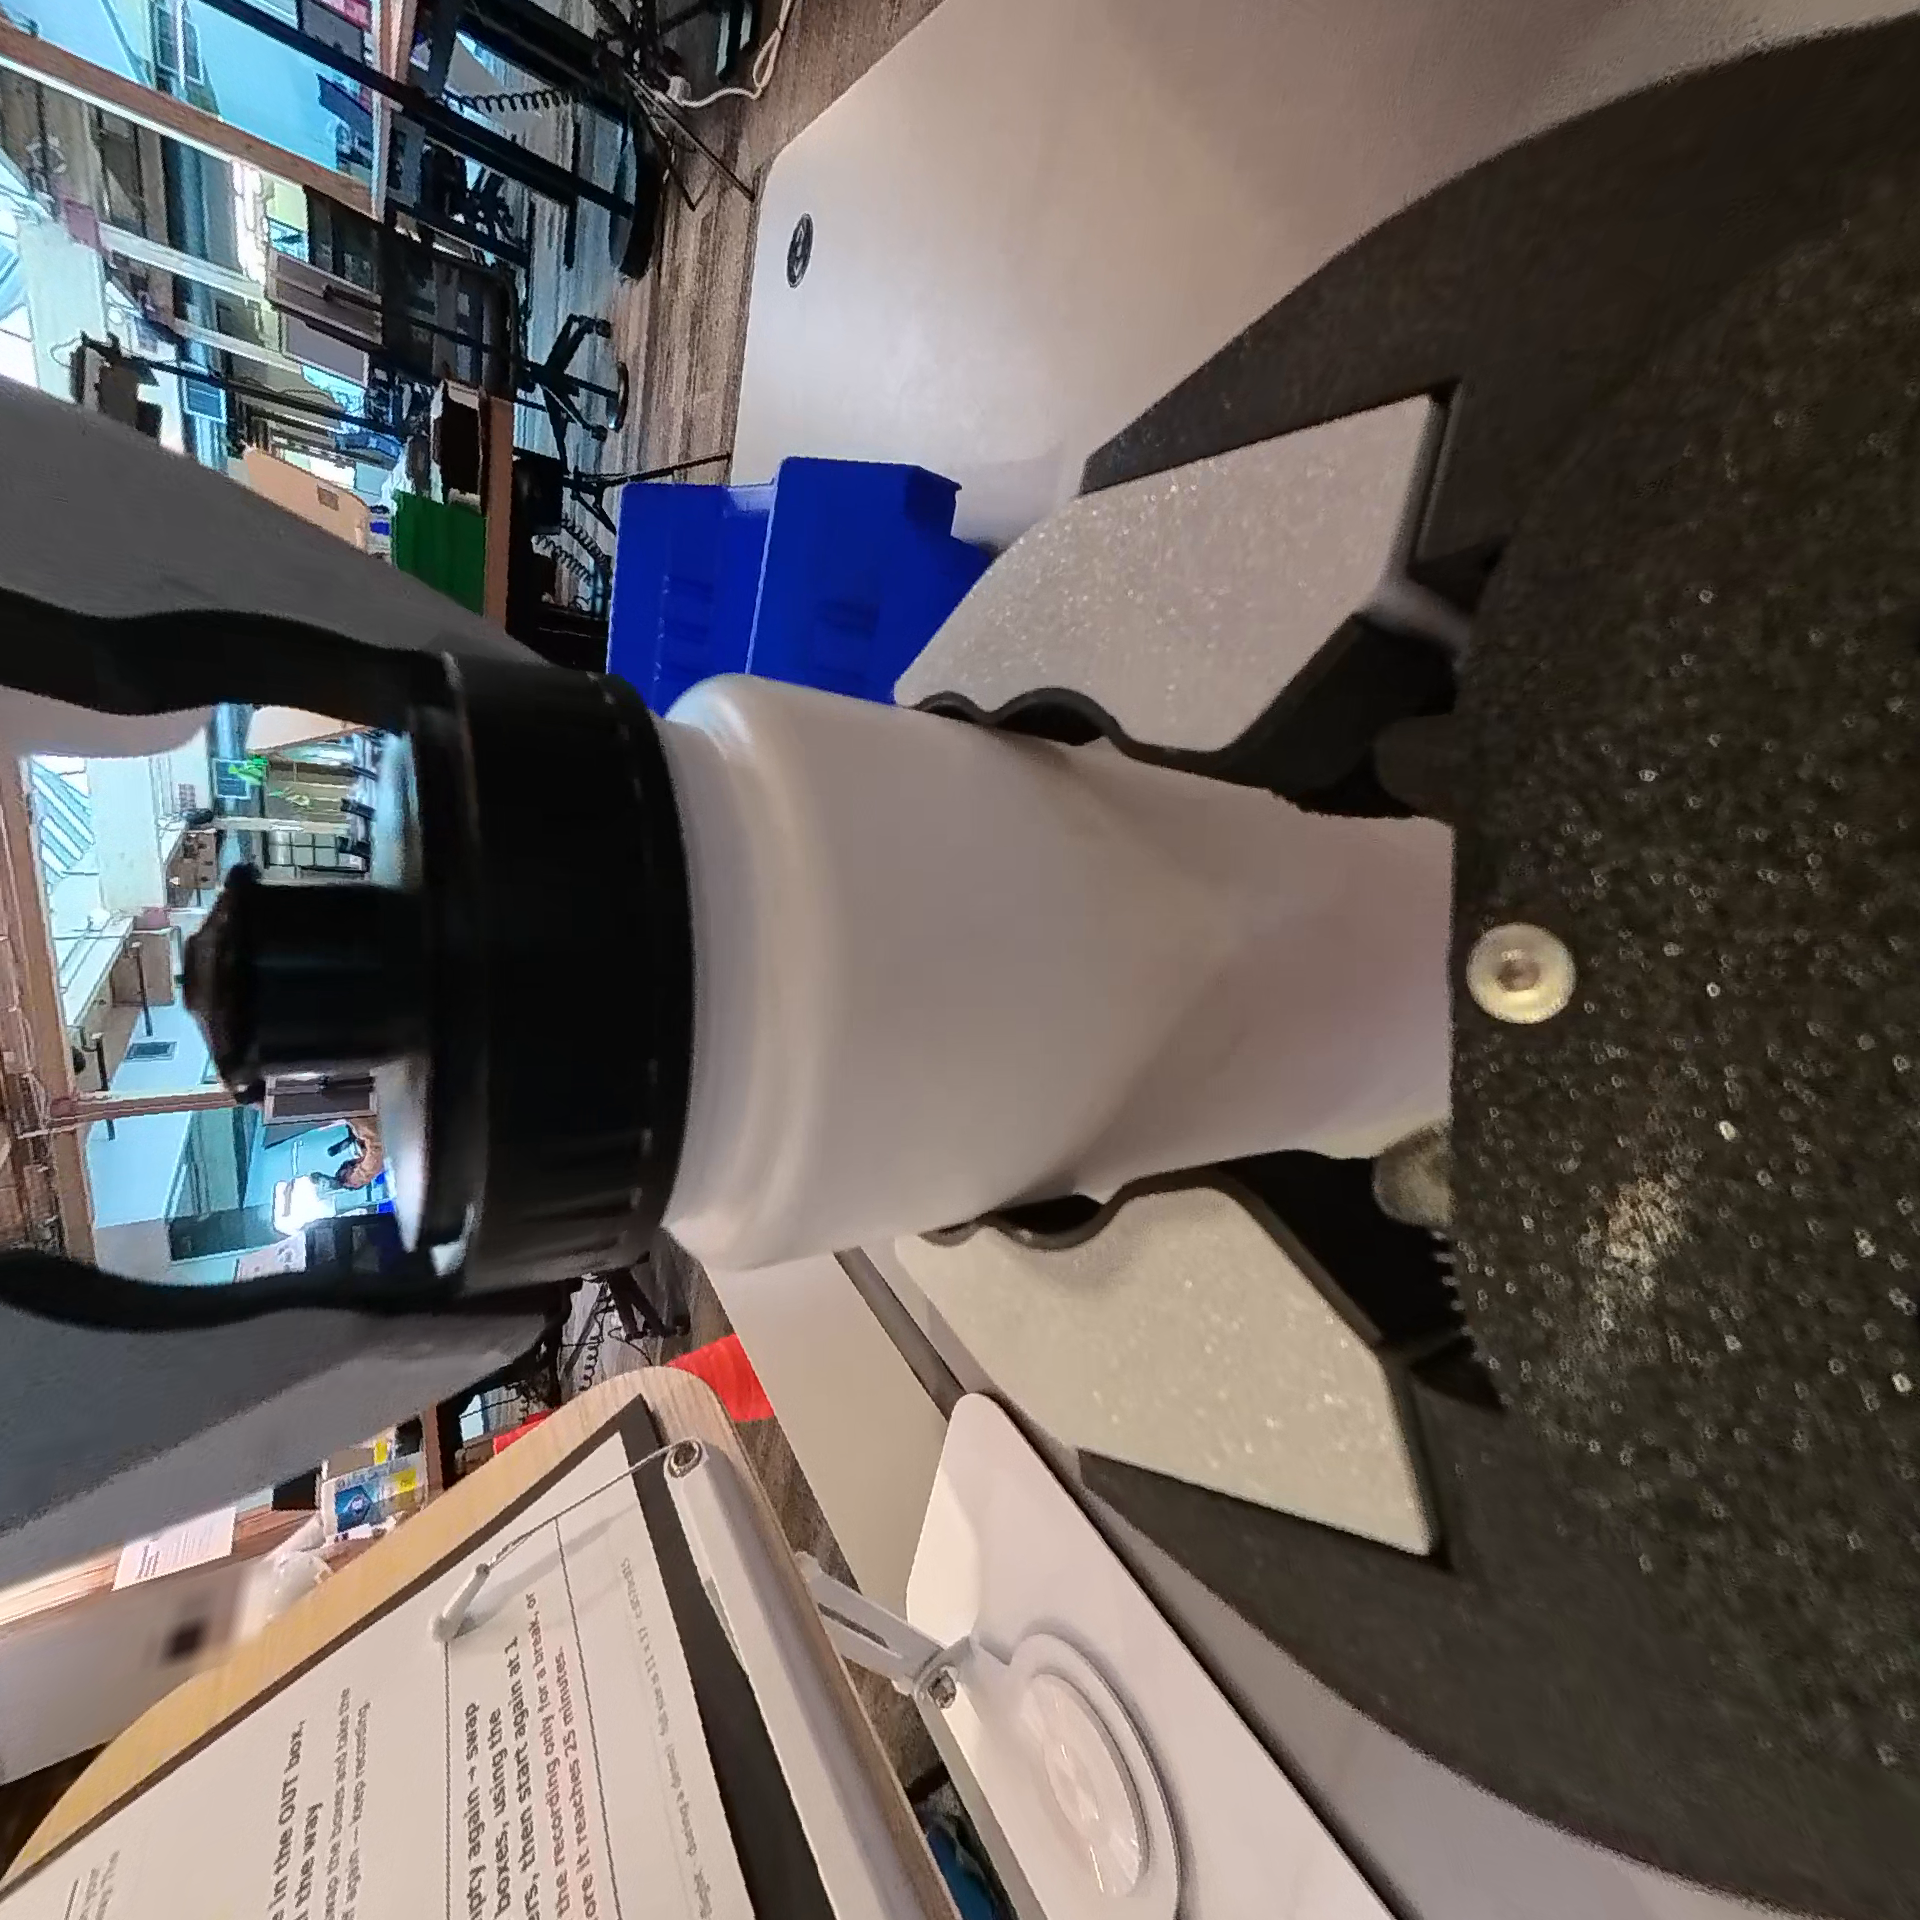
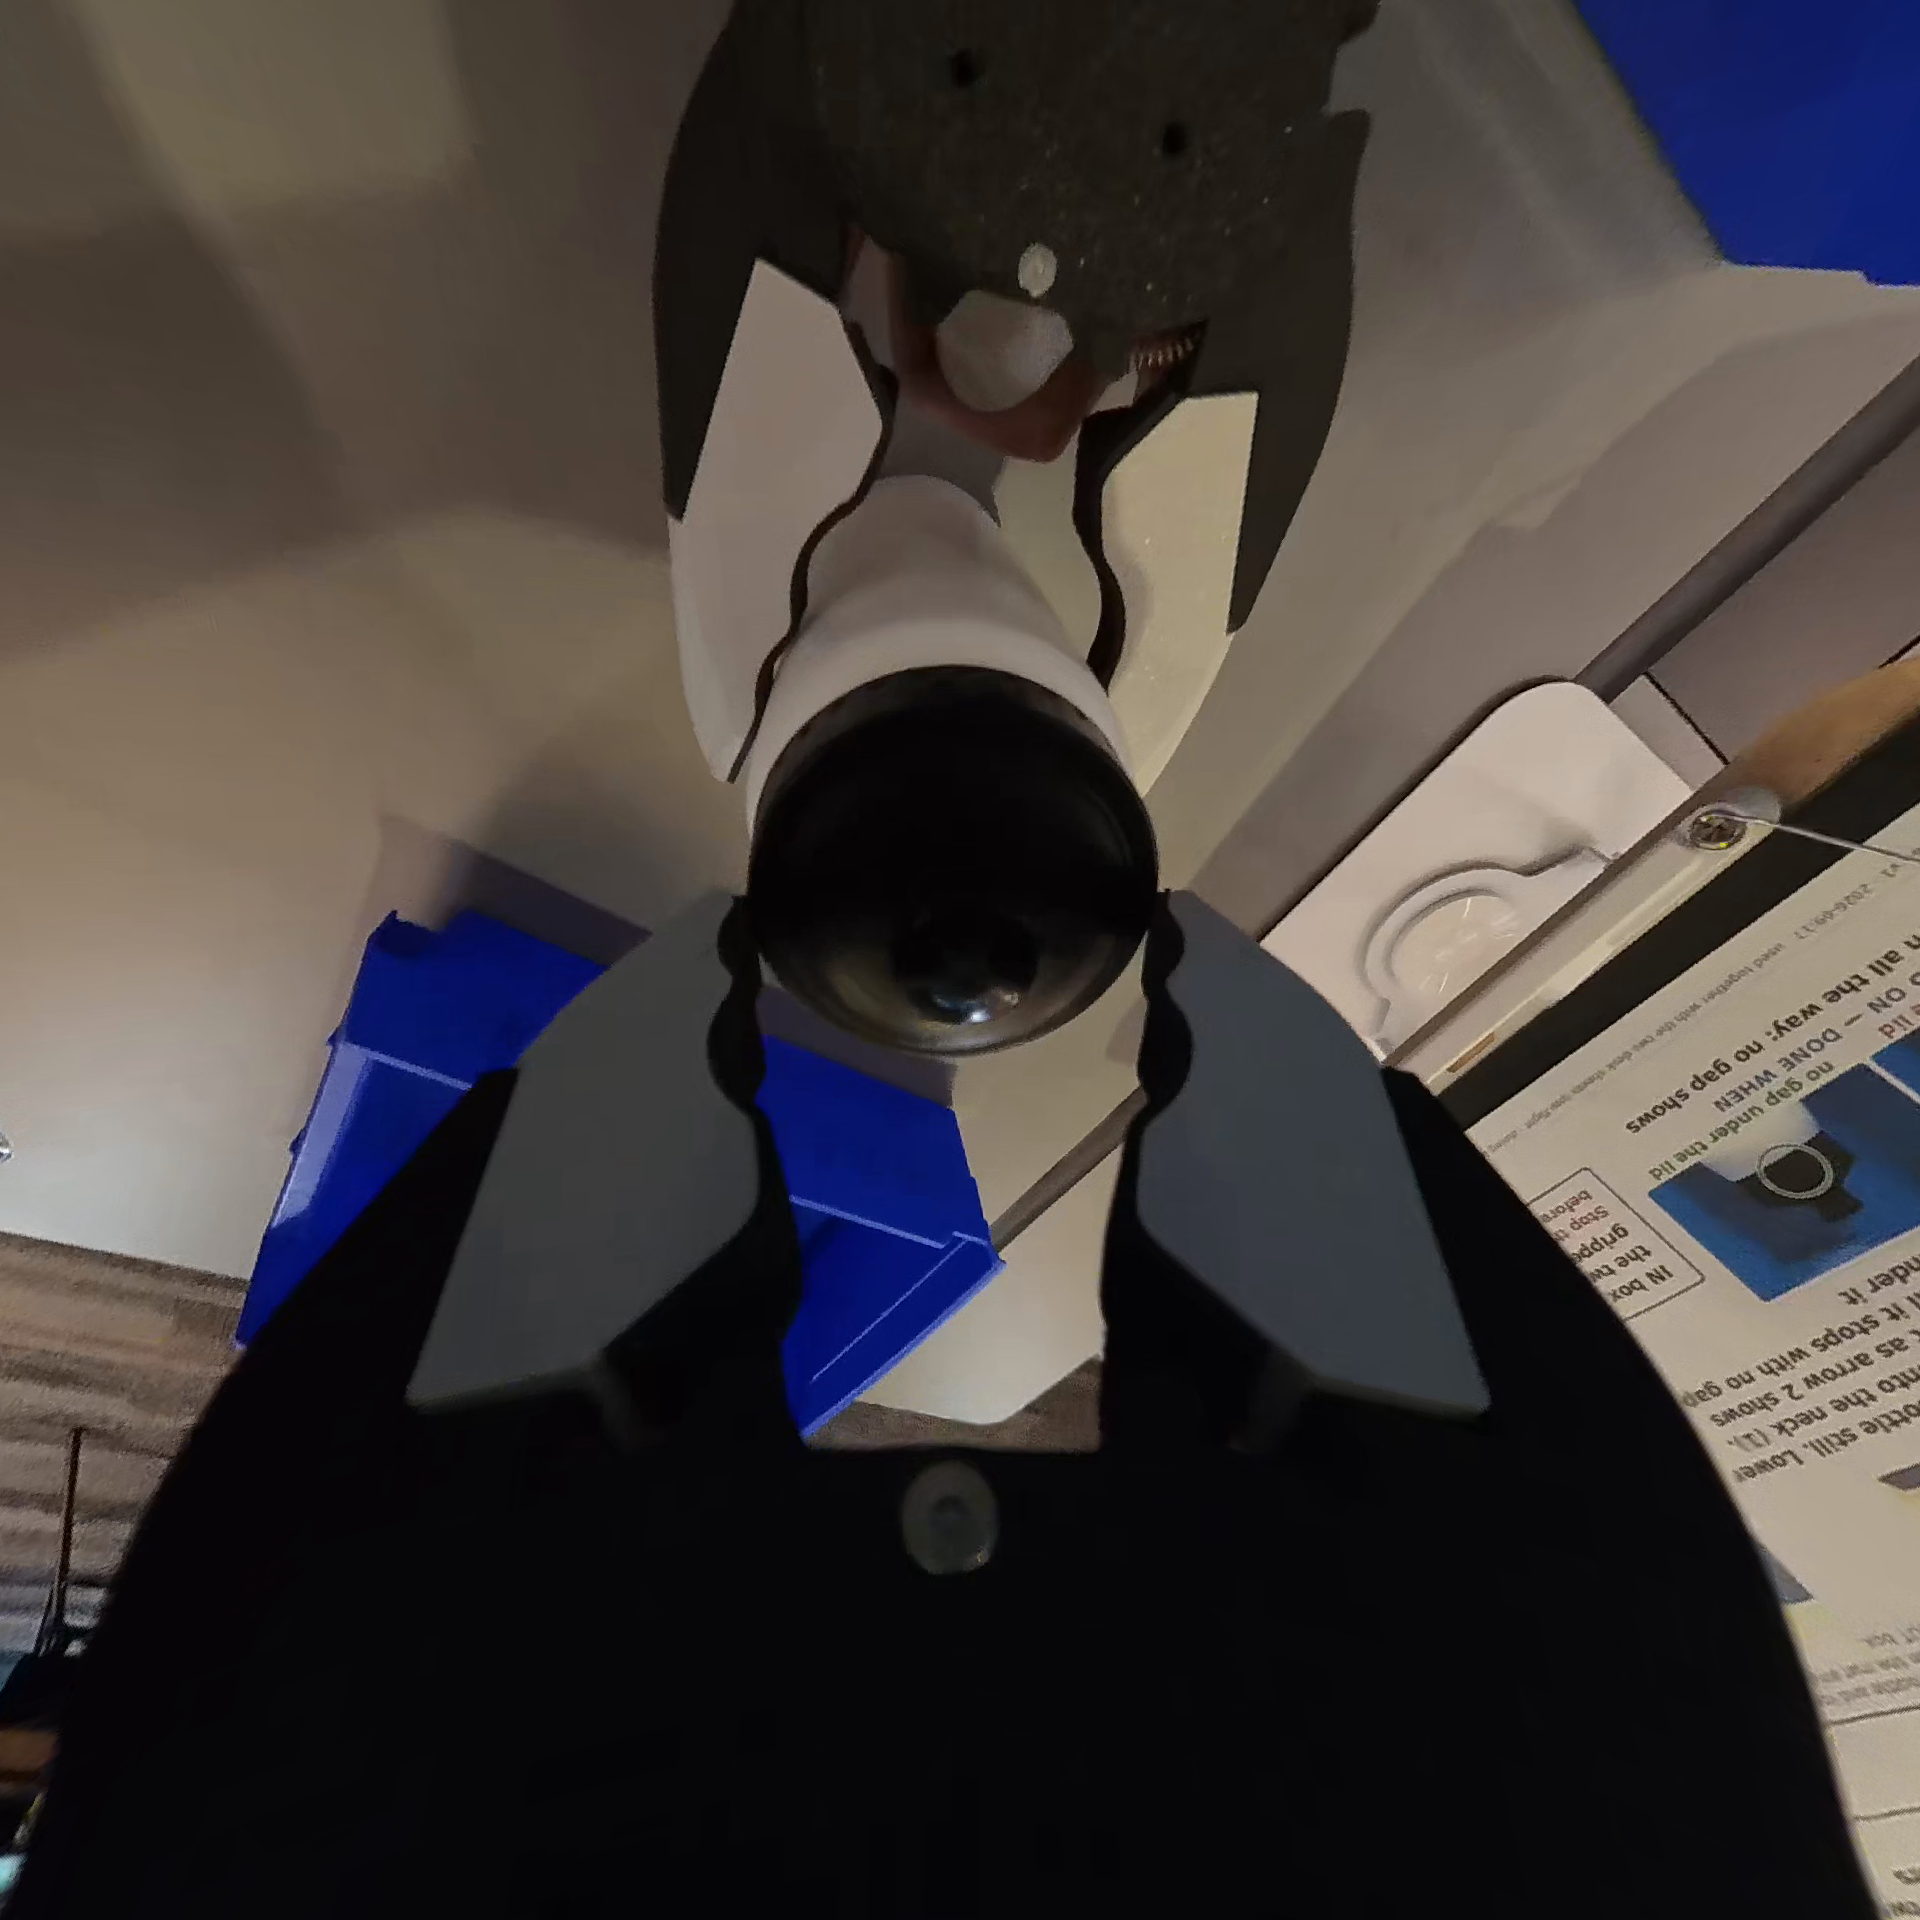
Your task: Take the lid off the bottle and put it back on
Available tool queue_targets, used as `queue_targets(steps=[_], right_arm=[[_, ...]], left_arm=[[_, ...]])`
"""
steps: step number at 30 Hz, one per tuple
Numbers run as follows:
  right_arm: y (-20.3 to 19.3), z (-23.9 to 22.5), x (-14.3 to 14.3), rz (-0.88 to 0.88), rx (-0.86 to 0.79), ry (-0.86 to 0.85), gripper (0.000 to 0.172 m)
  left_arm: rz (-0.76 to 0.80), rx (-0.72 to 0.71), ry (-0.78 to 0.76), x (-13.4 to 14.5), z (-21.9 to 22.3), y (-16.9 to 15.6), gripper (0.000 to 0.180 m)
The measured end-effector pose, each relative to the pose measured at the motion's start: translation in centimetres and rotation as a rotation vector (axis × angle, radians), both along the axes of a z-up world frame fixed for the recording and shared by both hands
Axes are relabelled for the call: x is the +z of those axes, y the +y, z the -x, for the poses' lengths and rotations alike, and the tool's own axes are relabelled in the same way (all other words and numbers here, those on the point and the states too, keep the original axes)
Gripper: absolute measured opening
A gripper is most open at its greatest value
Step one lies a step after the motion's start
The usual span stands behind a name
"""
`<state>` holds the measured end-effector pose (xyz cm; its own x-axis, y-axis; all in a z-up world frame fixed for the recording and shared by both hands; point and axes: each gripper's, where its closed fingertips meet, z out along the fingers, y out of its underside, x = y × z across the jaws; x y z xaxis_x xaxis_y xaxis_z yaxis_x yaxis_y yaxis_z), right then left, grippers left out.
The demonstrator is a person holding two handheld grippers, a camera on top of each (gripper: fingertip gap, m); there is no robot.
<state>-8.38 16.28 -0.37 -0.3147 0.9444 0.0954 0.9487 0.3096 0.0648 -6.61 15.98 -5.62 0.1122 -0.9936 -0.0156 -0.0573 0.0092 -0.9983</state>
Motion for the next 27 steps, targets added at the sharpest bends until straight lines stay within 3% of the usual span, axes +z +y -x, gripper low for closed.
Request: queue_targets(steps=[6, 12, 23, 27], right_arm=[[0.1, -0.1, 0.0, 0.014, -0.073, -0.074, 0.071], [-0.6, -0.5, 0.2, 0.081, -0.417, -0.167, 0.07], [-1.0, -0.5, 0.0, 0.016, -0.801, -0.202, 0.071], [-1.1, -0.6, 0.2, 0.028, -0.759, -0.172, 0.079]], left_arm=[[0.01, 0.001, -0.001, 0.0, 0.1, 0.1, 0.086], [0.0, 0.007, 0.008, 0.0, -0.1, -0.1, 0.086], [0.012, 0.01, 0.006, 0.0, -0.1, 0.0, 0.086], [0.005, 0.008, 0.01, 0.0, -0.1, -0.1, 0.086]])
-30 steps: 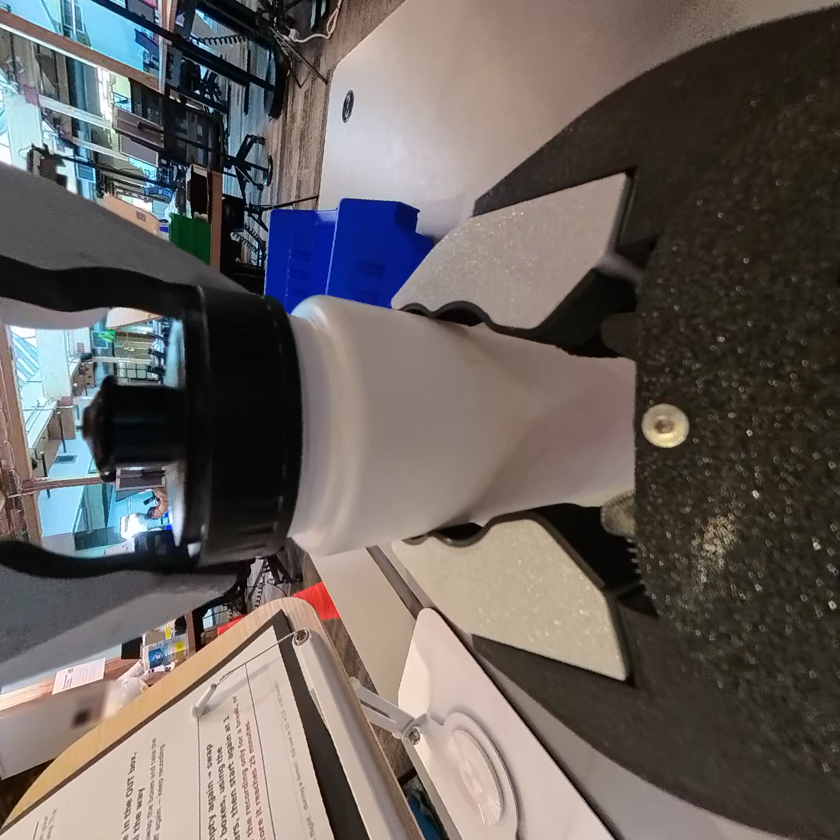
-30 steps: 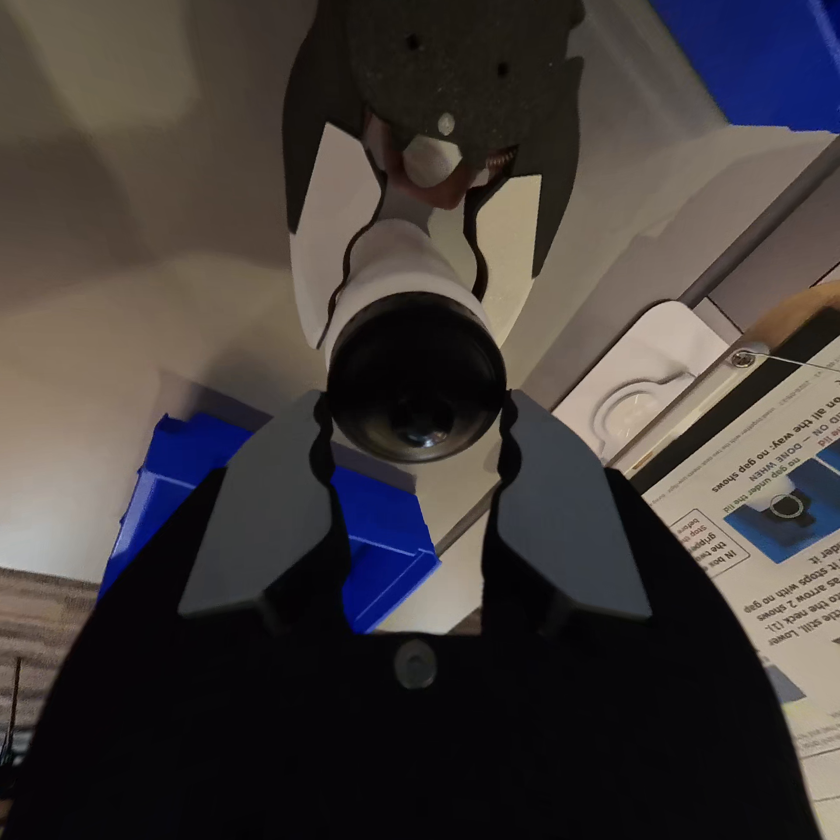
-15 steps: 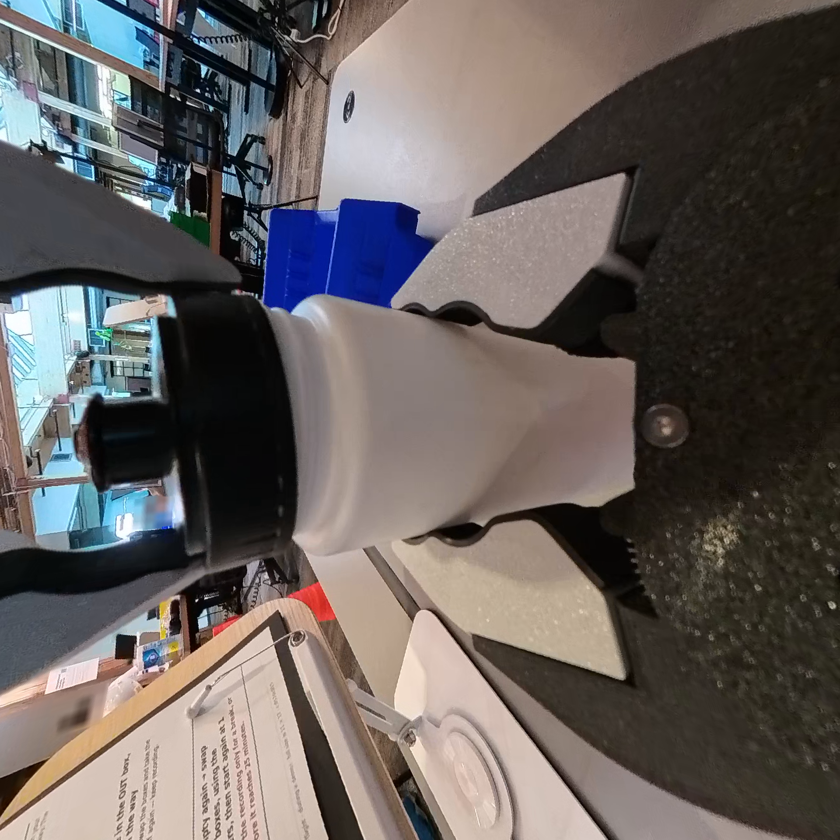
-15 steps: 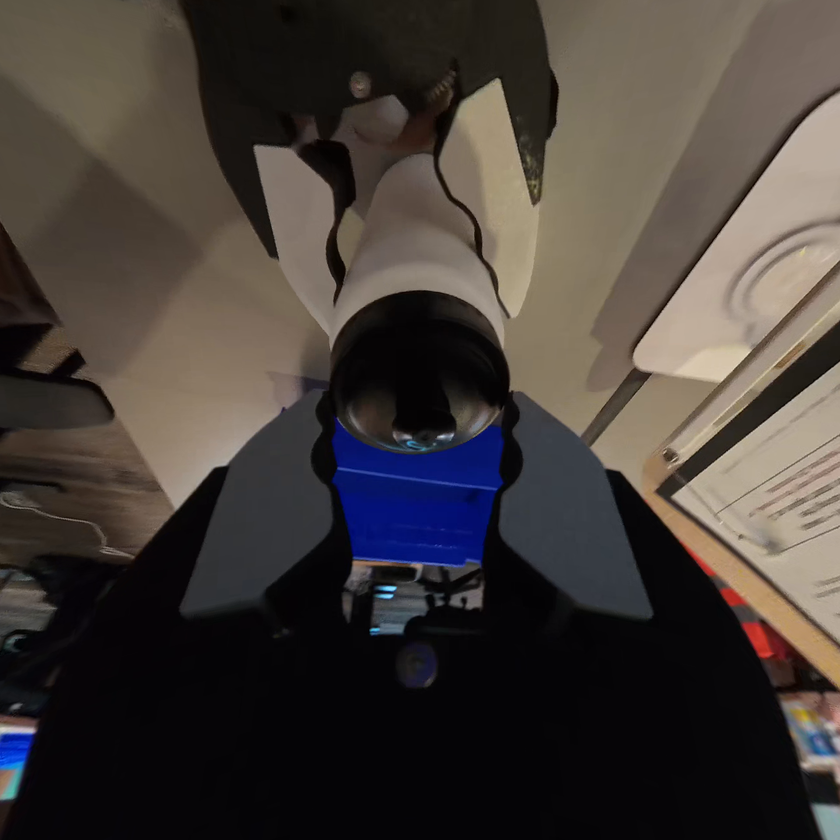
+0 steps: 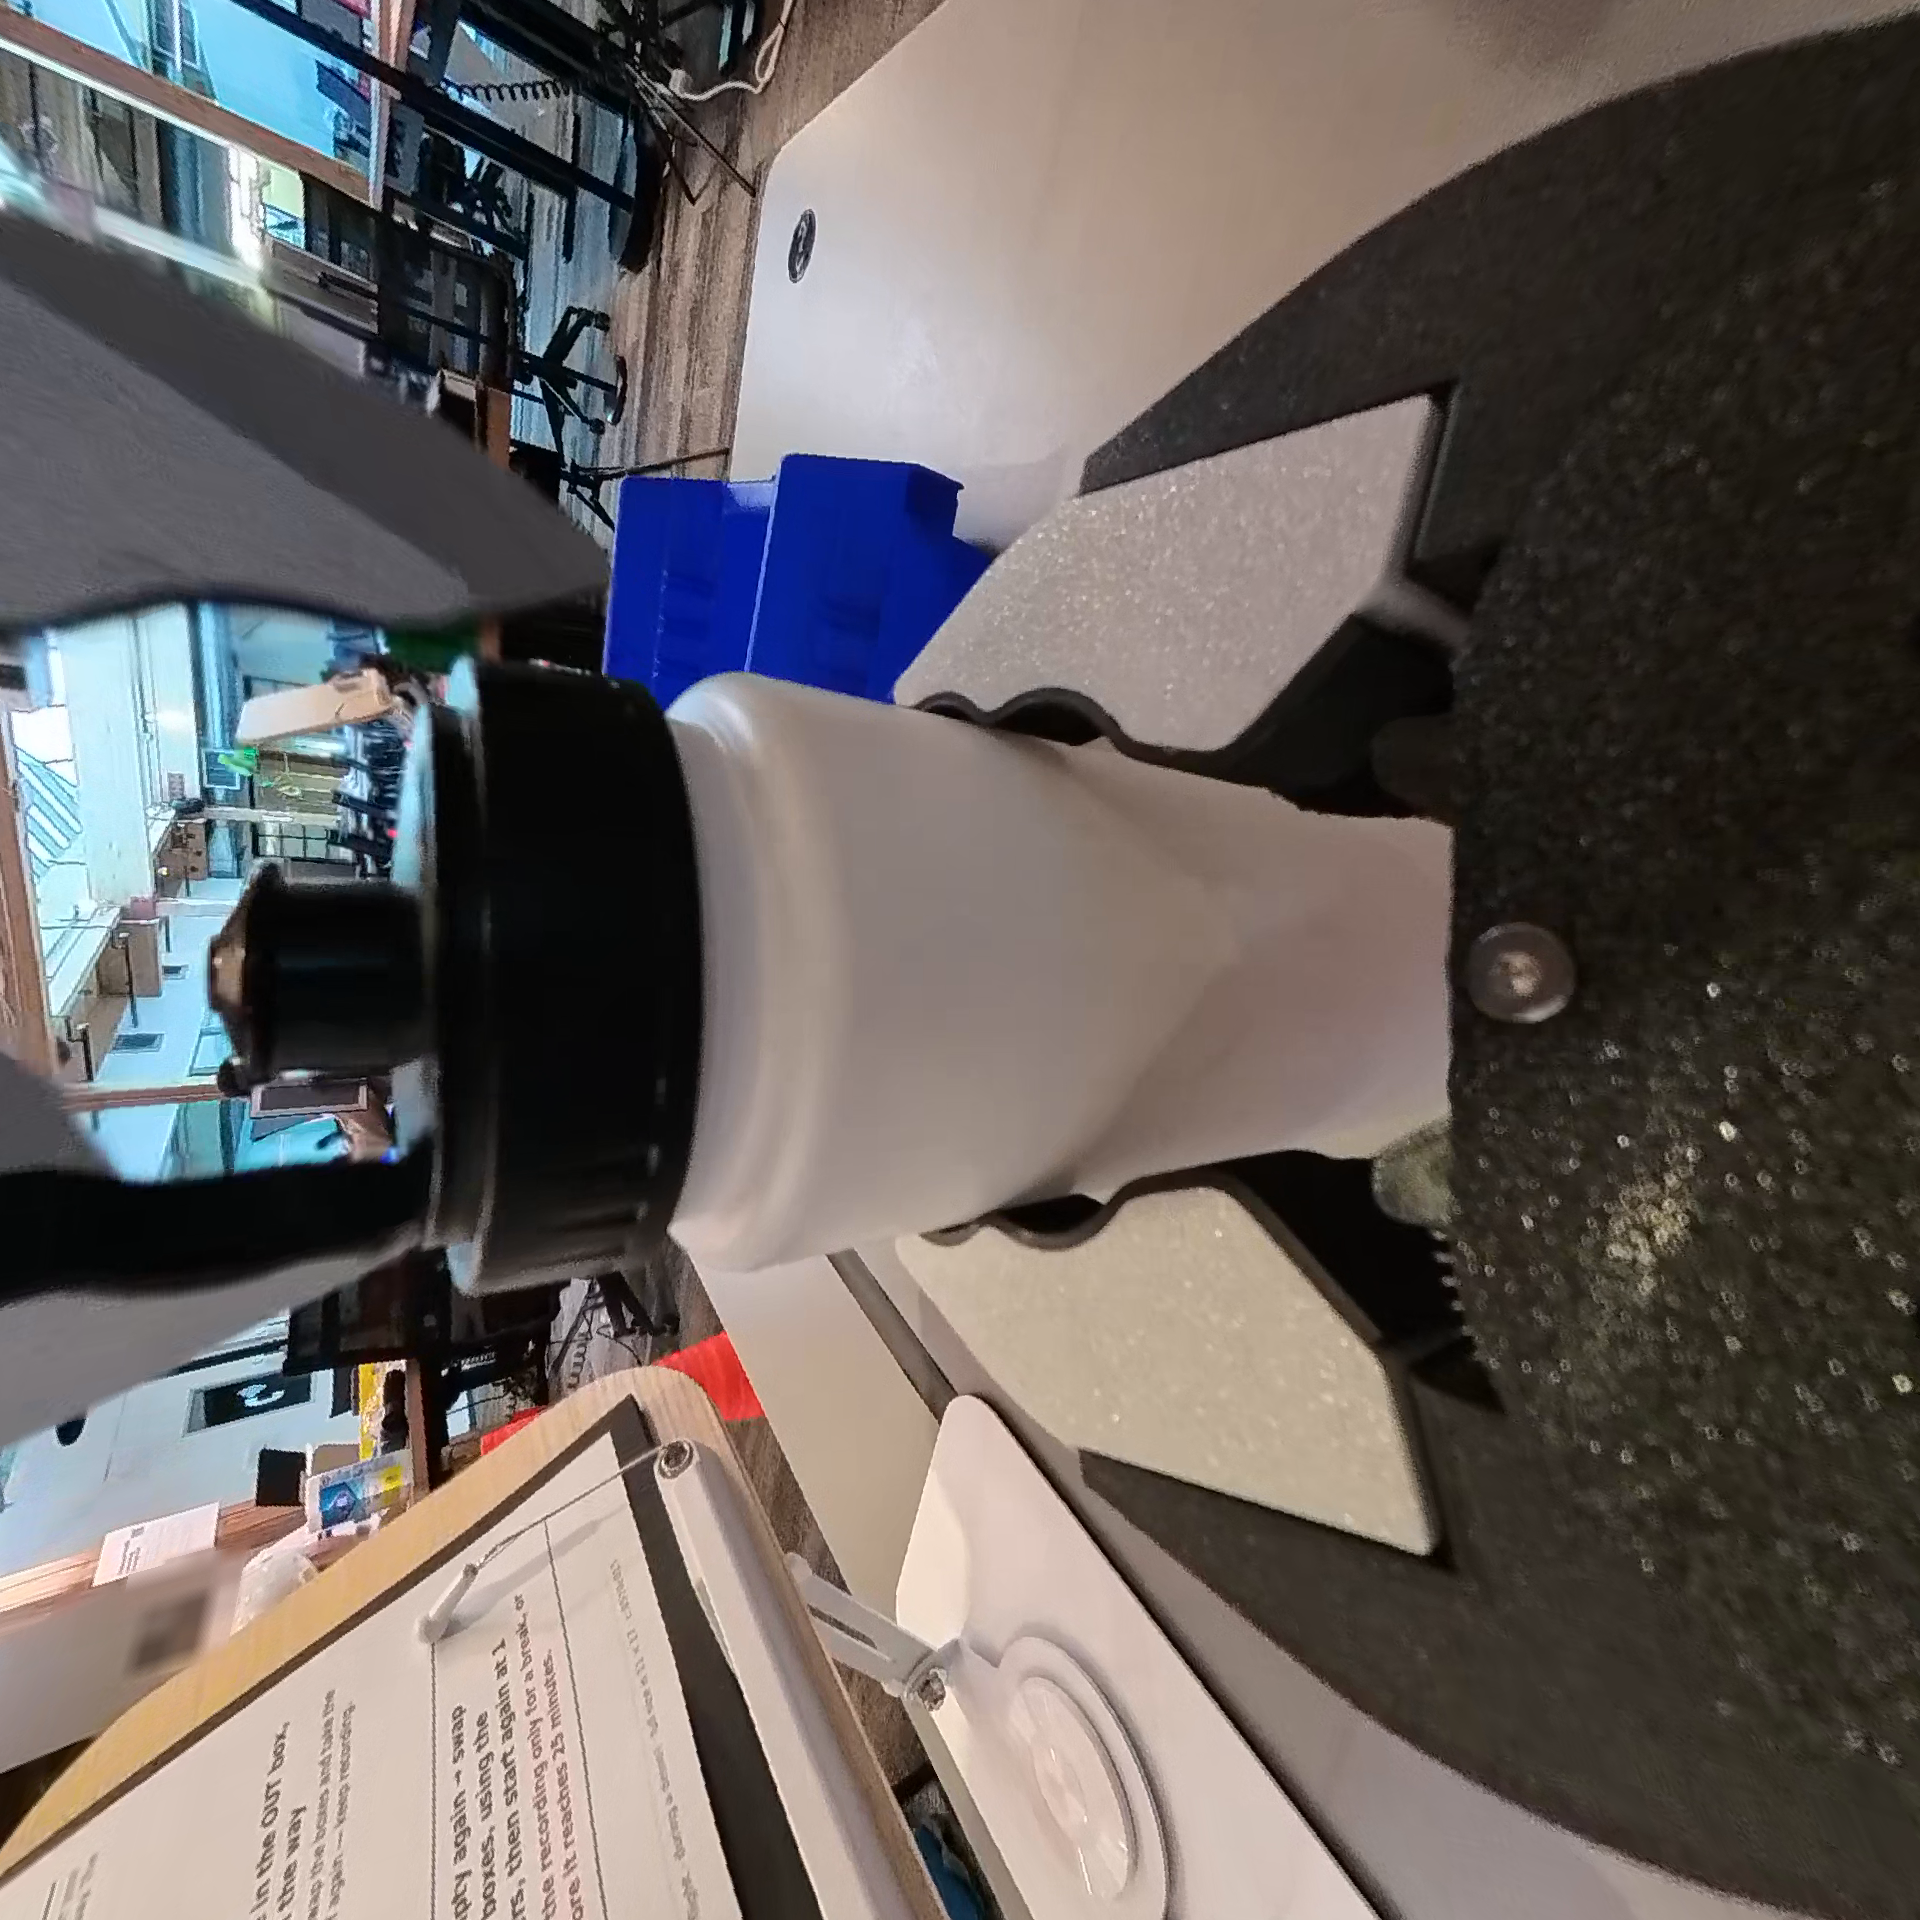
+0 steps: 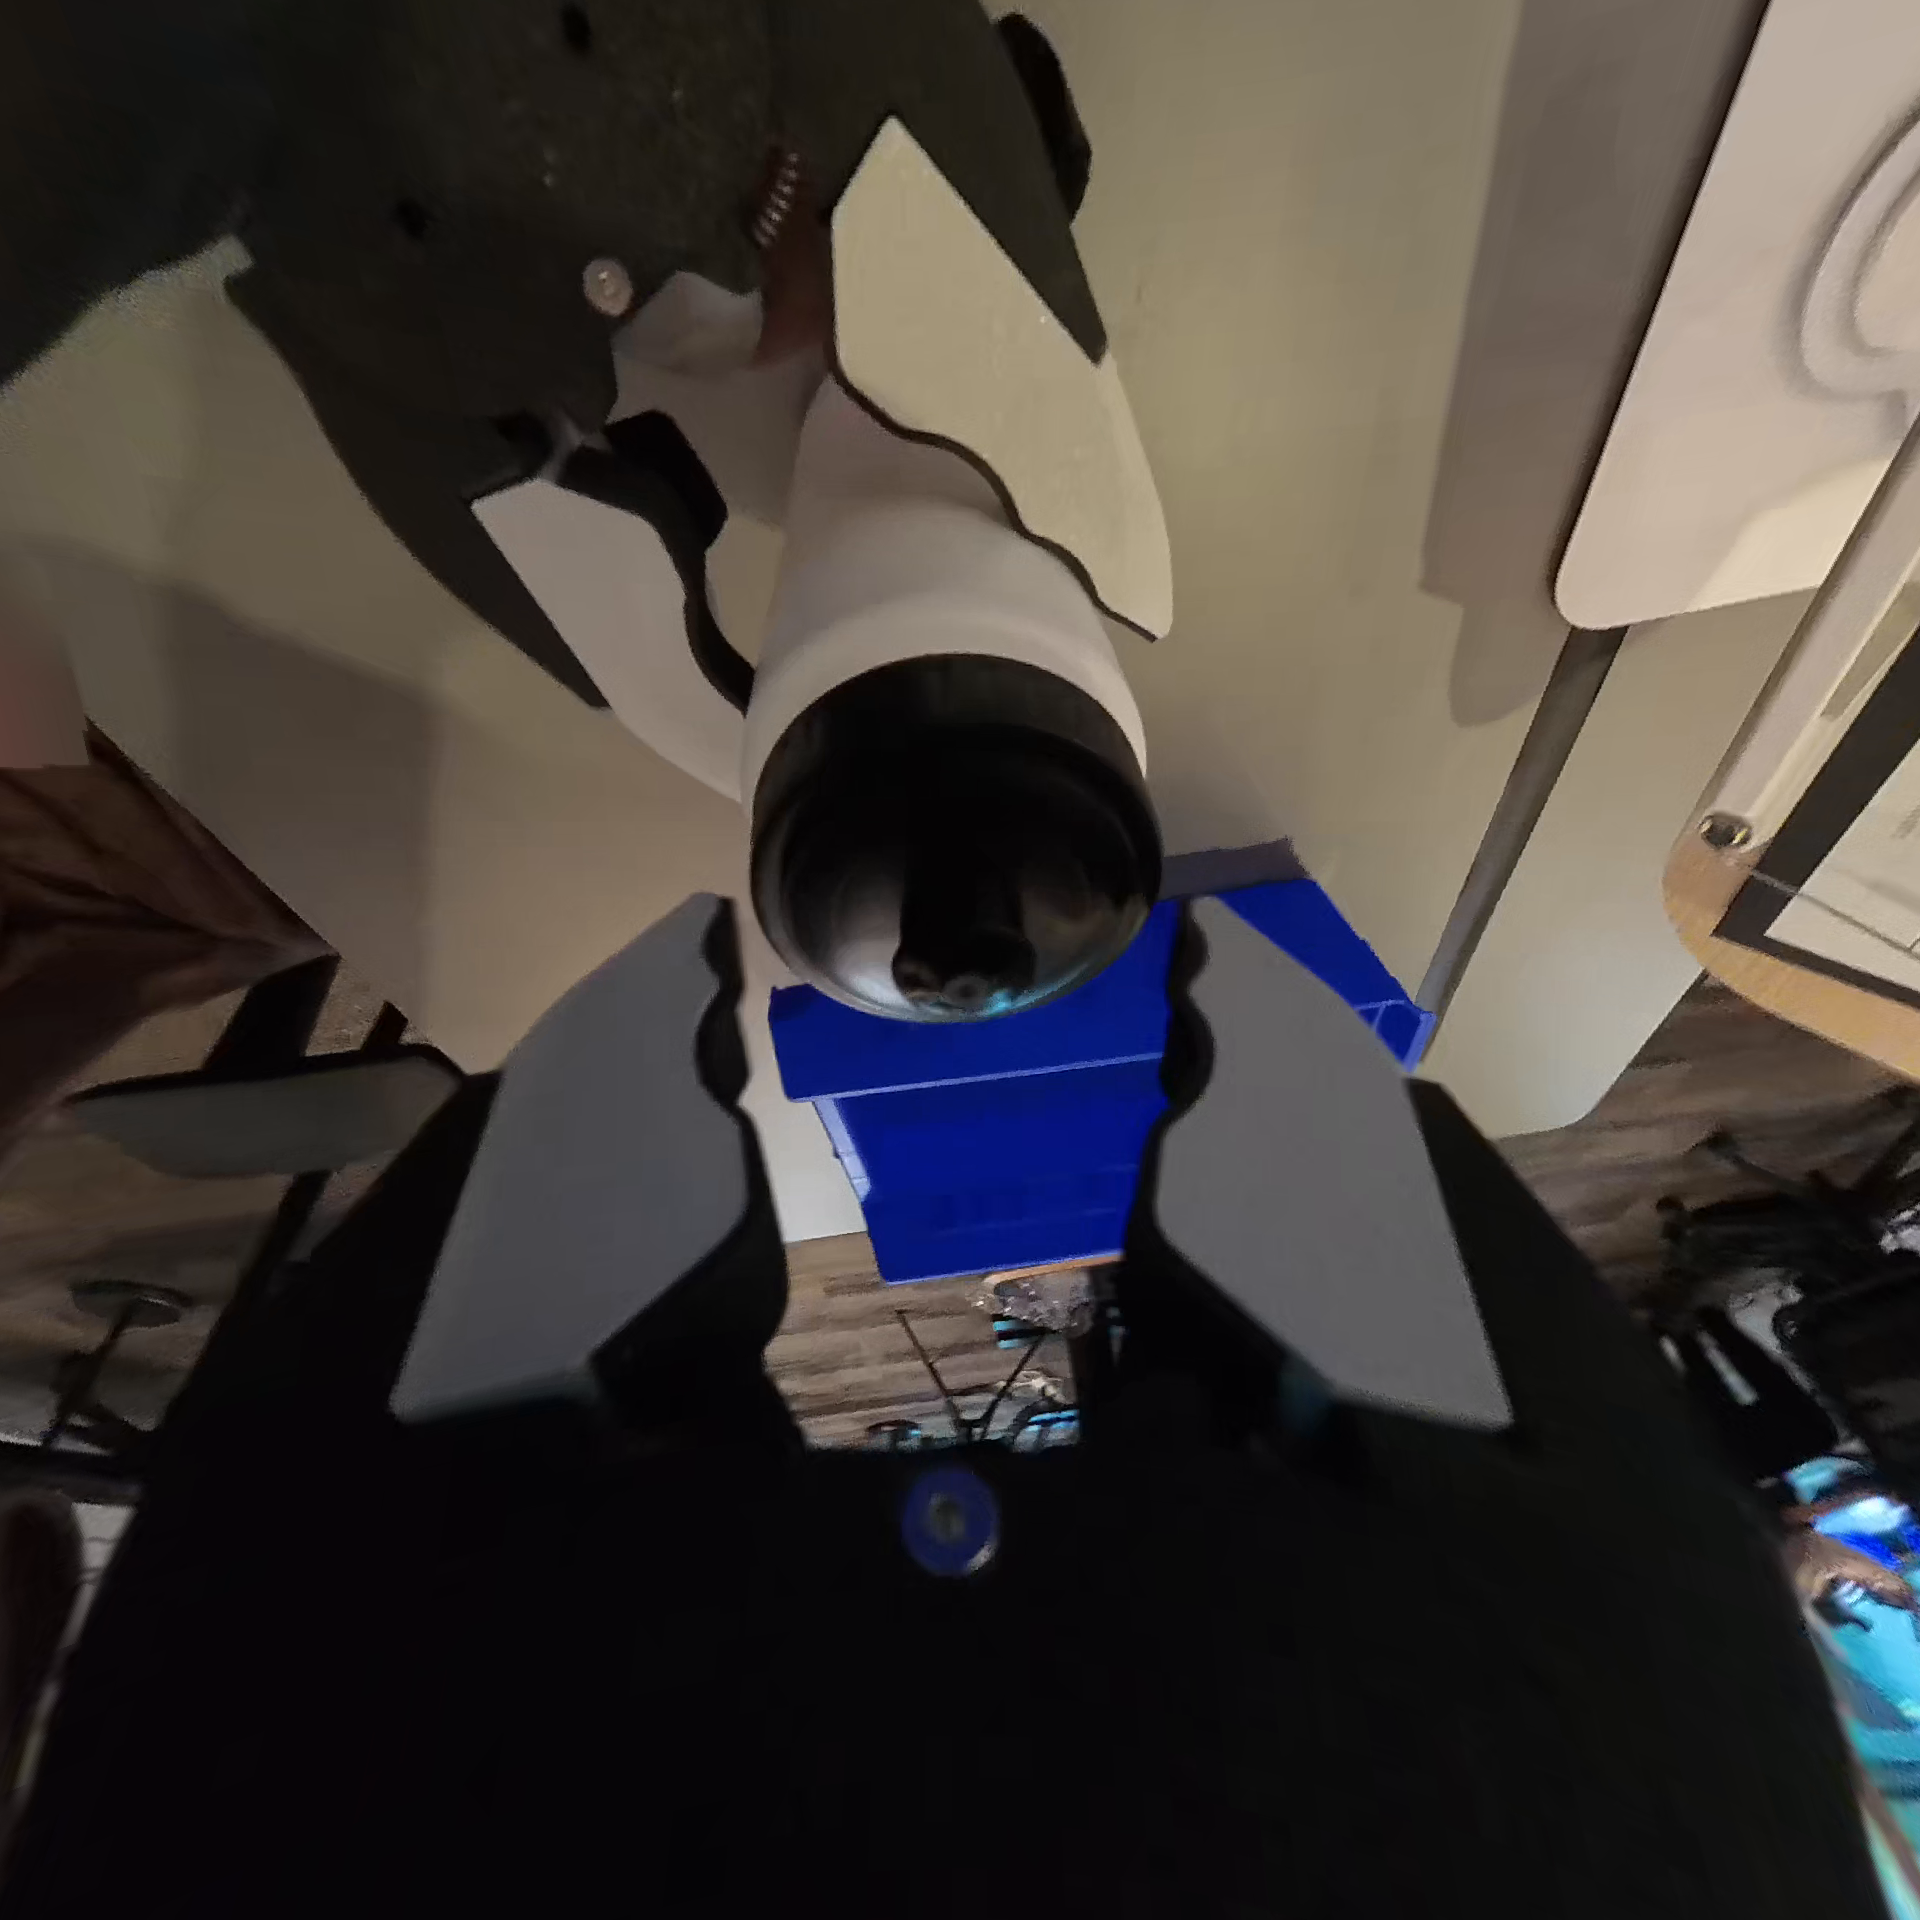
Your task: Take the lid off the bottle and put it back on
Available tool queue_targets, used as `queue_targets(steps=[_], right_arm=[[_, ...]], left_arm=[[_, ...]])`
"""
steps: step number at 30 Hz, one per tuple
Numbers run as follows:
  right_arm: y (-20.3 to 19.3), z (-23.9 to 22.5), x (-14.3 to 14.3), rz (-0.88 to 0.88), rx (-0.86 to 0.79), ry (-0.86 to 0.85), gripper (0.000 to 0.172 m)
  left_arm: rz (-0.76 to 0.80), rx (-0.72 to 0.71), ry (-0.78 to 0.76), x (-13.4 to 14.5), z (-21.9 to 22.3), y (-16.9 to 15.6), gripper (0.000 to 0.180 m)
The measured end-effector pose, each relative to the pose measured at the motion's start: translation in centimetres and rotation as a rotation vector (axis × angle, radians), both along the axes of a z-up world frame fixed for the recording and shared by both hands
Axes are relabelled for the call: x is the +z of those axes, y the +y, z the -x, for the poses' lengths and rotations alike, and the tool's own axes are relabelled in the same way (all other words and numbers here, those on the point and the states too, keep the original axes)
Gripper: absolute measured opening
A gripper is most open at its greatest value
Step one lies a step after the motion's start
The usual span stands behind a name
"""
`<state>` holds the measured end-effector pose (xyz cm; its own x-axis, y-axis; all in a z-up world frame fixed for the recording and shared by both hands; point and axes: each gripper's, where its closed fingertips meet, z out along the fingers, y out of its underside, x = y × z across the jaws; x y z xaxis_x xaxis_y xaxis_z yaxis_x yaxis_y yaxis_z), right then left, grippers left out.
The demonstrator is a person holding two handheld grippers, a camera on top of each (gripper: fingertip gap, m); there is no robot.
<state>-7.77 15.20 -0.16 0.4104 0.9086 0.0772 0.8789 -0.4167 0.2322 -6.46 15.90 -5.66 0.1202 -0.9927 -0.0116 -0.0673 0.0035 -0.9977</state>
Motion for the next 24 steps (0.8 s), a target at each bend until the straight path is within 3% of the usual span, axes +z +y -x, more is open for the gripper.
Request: queue_targets(steps=[2, 6, 7, 9, 12, 19, 22, 24], right_arm=[[-0.3, 0.2, 0.5, 0.018, 0.085, 0.053, 0.097], [0.9, -1.8, 0.9, -0.071, 0.309, 0.083, 0.1], [0.8, -1.5, 0.8, -0.081, 0.358, 0.161, 0.09], [1.0, 0.1, 0.9, -0.133, 0.405, 0.376, 0.087], [1.1, 1.4, 1.1, -0.158, 0.409, 0.584, 0.1], [1.0, 1.8, -0.1, -0.14, 0.326, 0.883, 0.106], [0.9, 2.3, 0.4, -0.247, 0.247, 1.135, 0.101], [0.6, 2.5, 0.9, -0.331, 0.176, 1.359, 0.086]], left_arm=[[-0.004, 0.001, 0.003, 0.0, -0.1, -0.1, 0.086], [0.005, -0.003, -0.001, 0.0, 0.0, 0.0, 0.086], [0.006, -0.004, -0.001, 0.0, 0.0, 0.0, 0.086], [0.003, -0.006, 0.002, 0.0, 0.0, -0.1, 0.086], [0.001, -0.009, 0.003, 0.0, 0.0, -0.1, 0.086], [0.002, -0.01, 0.002, 0.0, 0.0, -0.1, 0.086], [0.005, -0.011, 0.0, 0.0, 0.0, -0.1, 0.086], [0.005, -0.013, -0.003, 0.0, 0.0, -0.1, 0.086]])
